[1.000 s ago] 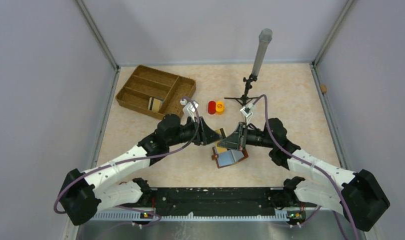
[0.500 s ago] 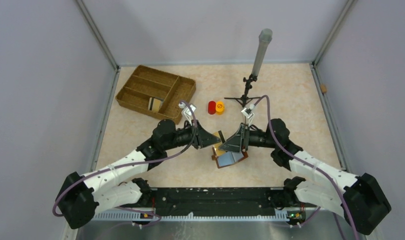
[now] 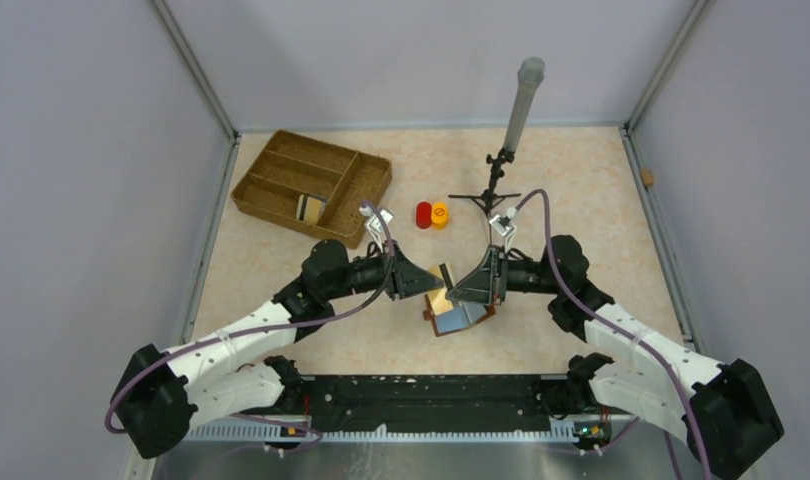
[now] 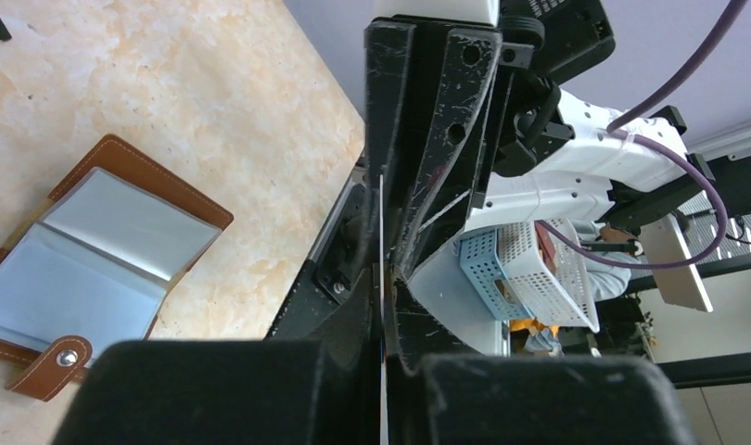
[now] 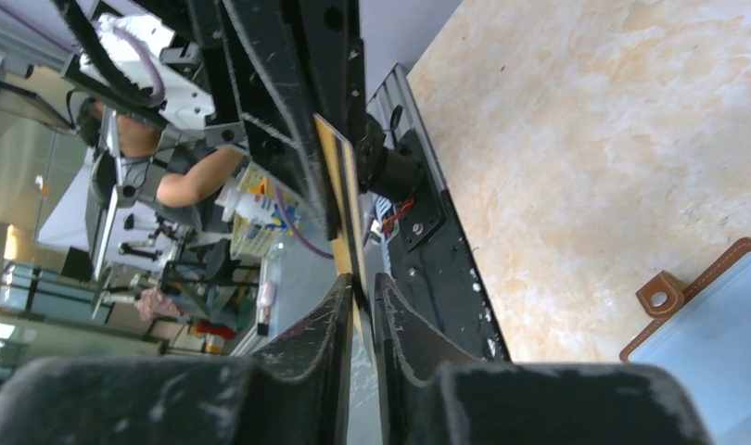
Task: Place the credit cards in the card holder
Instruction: Insert the credit card into the card holder.
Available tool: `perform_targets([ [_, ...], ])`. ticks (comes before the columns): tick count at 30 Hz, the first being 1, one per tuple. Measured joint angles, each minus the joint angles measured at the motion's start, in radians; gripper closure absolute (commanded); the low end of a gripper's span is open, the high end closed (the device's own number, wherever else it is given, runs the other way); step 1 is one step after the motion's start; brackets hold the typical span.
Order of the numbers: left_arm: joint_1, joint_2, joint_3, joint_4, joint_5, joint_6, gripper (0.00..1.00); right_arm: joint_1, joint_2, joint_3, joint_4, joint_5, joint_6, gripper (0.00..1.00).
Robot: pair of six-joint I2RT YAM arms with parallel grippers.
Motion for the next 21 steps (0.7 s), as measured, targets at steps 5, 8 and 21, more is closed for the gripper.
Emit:
perform_targets([
  [5, 0.005, 0.026, -0.002, 0.006, 0.004, -0.008, 0.35, 0.000, 0.001, 0.001, -0.018, -0.003, -0.001, 1.00],
  [8, 0.003, 0.029, -0.002, -0.038, -0.037, 0.004, 0.27, 0.000, 0.023, 0.023, -0.157, 0.080, -0.070, 1.00],
  [21, 0.001, 0.200, 0.013, -0.377, -0.338, 0.017, 0.37, -0.023, 0.224, 0.058, -0.589, 0.409, -0.269, 1.00],
])
